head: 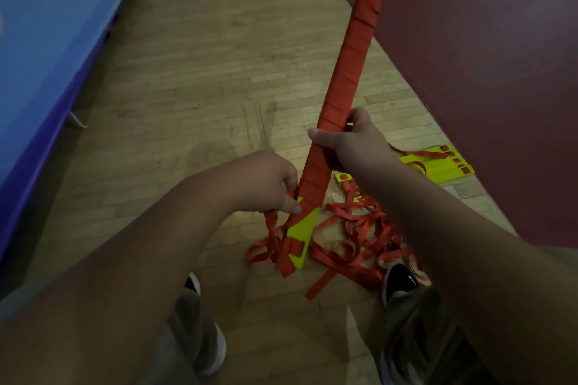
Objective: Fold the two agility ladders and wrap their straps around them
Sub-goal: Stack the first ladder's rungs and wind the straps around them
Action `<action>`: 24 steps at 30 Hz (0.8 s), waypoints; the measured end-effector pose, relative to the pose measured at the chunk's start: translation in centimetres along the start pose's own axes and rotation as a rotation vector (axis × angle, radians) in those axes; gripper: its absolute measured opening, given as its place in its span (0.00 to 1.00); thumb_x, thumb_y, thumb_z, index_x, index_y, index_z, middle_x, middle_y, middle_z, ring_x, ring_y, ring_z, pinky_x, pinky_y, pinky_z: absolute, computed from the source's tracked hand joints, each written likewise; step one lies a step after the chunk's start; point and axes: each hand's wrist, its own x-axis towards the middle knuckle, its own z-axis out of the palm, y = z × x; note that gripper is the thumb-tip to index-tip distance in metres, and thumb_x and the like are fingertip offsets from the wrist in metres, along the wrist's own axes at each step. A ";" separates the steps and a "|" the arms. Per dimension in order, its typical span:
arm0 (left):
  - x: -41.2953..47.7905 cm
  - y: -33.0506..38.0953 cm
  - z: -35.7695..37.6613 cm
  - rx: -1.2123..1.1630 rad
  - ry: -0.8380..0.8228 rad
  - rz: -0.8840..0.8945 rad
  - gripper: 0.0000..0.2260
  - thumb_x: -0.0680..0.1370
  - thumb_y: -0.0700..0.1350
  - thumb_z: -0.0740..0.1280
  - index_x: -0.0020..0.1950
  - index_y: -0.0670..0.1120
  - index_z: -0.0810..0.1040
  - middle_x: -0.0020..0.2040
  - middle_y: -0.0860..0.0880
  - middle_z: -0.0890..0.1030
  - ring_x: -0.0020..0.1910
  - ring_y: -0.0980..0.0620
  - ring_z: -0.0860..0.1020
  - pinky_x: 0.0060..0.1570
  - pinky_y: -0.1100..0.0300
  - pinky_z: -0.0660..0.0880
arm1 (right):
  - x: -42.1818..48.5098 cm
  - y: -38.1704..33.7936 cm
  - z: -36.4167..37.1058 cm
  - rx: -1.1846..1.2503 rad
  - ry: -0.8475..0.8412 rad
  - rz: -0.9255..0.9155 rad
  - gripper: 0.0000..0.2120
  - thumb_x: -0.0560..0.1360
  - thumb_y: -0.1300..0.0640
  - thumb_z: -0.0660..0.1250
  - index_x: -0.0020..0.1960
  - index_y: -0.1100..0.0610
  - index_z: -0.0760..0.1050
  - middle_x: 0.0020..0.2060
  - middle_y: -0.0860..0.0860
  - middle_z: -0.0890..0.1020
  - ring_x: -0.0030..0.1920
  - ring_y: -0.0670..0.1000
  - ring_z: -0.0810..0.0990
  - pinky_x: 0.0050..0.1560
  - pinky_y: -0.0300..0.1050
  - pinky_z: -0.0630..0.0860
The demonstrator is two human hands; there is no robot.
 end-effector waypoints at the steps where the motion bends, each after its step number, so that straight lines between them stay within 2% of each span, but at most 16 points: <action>1: 0.1 0.0 0.0 0.007 -0.005 0.001 0.09 0.76 0.54 0.81 0.47 0.54 0.84 0.40 0.52 0.88 0.42 0.51 0.87 0.51 0.45 0.87 | 0.0 0.0 0.0 -0.005 0.002 -0.002 0.25 0.74 0.54 0.84 0.63 0.54 0.74 0.54 0.58 0.87 0.48 0.60 0.90 0.51 0.72 0.85; 3: 0.1 -0.1 -0.2 -0.008 -0.032 -0.004 0.08 0.76 0.54 0.81 0.46 0.53 0.86 0.39 0.51 0.88 0.41 0.50 0.88 0.51 0.45 0.87 | -0.2 0.0 0.1 -0.009 0.003 0.000 0.25 0.74 0.54 0.84 0.63 0.54 0.74 0.54 0.58 0.87 0.52 0.62 0.90 0.52 0.71 0.86; 6: 0.1 -0.4 -0.6 -0.047 -0.078 -0.008 0.08 0.77 0.54 0.80 0.44 0.52 0.88 0.36 0.52 0.87 0.39 0.53 0.87 0.50 0.50 0.85 | -0.3 0.0 0.1 -0.012 0.003 -0.001 0.23 0.75 0.54 0.83 0.62 0.53 0.74 0.53 0.55 0.87 0.50 0.58 0.90 0.53 0.69 0.86; 9: 0.1 -0.6 -0.7 -0.056 -0.097 0.001 0.06 0.77 0.53 0.81 0.47 0.52 0.89 0.40 0.52 0.88 0.40 0.55 0.87 0.49 0.53 0.85 | -0.4 0.0 0.2 -0.028 -0.001 0.000 0.23 0.76 0.53 0.83 0.62 0.52 0.74 0.53 0.54 0.87 0.52 0.58 0.90 0.54 0.67 0.87; 14: -0.1 -1.1 -0.7 0.040 -0.129 0.014 0.10 0.75 0.50 0.82 0.53 0.57 0.85 0.47 0.55 0.87 0.45 0.53 0.87 0.53 0.46 0.86 | -0.5 0.0 0.3 -0.048 -0.002 -0.001 0.23 0.75 0.52 0.84 0.62 0.52 0.74 0.53 0.54 0.87 0.52 0.58 0.90 0.53 0.67 0.87; 18: -0.2 -0.6 -0.5 0.145 -0.070 0.039 0.05 0.77 0.46 0.78 0.48 0.55 0.85 0.45 0.54 0.85 0.45 0.54 0.83 0.50 0.49 0.82 | -0.5 -0.1 0.4 -0.038 0.004 0.006 0.24 0.75 0.53 0.83 0.63 0.53 0.74 0.54 0.56 0.87 0.54 0.61 0.89 0.53 0.69 0.86; 24: -0.5 -0.3 -0.9 0.125 -0.093 0.017 0.02 0.76 0.47 0.77 0.45 0.54 0.85 0.45 0.52 0.86 0.47 0.50 0.85 0.54 0.43 0.84 | -0.4 -0.1 0.3 -0.042 0.015 0.010 0.24 0.75 0.52 0.83 0.63 0.53 0.74 0.54 0.54 0.87 0.53 0.58 0.90 0.53 0.66 0.88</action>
